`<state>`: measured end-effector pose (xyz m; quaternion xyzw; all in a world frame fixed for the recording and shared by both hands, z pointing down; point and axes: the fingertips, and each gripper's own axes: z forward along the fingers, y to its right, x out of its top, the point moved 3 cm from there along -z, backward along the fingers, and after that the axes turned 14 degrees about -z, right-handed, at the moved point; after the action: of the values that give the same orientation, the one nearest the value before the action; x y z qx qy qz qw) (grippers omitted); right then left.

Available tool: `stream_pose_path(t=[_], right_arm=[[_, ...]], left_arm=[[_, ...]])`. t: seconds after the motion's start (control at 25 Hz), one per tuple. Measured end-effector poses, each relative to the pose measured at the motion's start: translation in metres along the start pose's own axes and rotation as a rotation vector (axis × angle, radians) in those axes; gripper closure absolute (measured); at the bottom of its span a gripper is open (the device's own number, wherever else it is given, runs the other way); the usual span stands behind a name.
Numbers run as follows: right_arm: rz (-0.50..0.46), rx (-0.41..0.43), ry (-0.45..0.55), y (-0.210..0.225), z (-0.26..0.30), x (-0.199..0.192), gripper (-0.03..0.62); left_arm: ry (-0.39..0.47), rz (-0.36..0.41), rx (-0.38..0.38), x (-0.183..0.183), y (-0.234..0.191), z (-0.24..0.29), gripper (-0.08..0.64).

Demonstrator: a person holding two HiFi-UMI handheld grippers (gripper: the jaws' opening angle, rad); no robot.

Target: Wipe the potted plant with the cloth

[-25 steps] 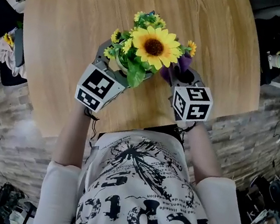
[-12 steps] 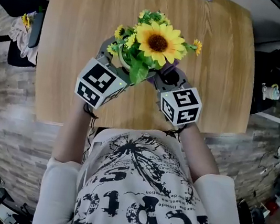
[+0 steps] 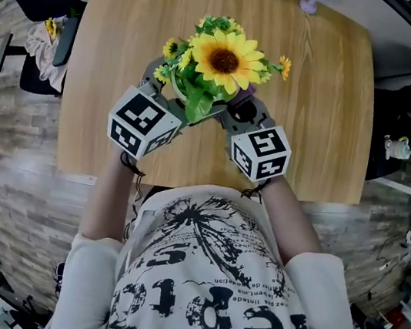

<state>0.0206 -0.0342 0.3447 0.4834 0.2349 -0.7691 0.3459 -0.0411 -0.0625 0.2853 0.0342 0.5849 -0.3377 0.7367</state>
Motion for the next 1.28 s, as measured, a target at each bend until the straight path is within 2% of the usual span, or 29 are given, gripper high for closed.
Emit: stream_pose_path(t=[0.16,0.36,0.72,0.96,1.28], right_arm=[[-0.004,-0.012,0.044,-0.002,-0.003,0.007,0.515],[0.023,0.017,0.085,-0.01,-0.01,0.015,0.515],[0.022,0.131,0.109,-0.036,-0.004,0.013,0.515],[0.027,0.228,0.113,-0.046,0.006,0.015,0.517],[0.025,0.233,0.087,-0.04,-0.004,-0.002,0.518]], left_arm=[[0.032,-0.012,0.006,0.004,0.005,-0.004,0.028],[0.055,-0.019,-0.006,0.011,0.015,-0.008,0.028],[0.073,-0.033,-0.034,0.01,0.017,-0.005,0.028],[0.072,-0.054,-0.046,0.014,0.002,-0.001,0.028],[0.048,-0.059,-0.022,0.002,-0.003,0.008,0.029]])
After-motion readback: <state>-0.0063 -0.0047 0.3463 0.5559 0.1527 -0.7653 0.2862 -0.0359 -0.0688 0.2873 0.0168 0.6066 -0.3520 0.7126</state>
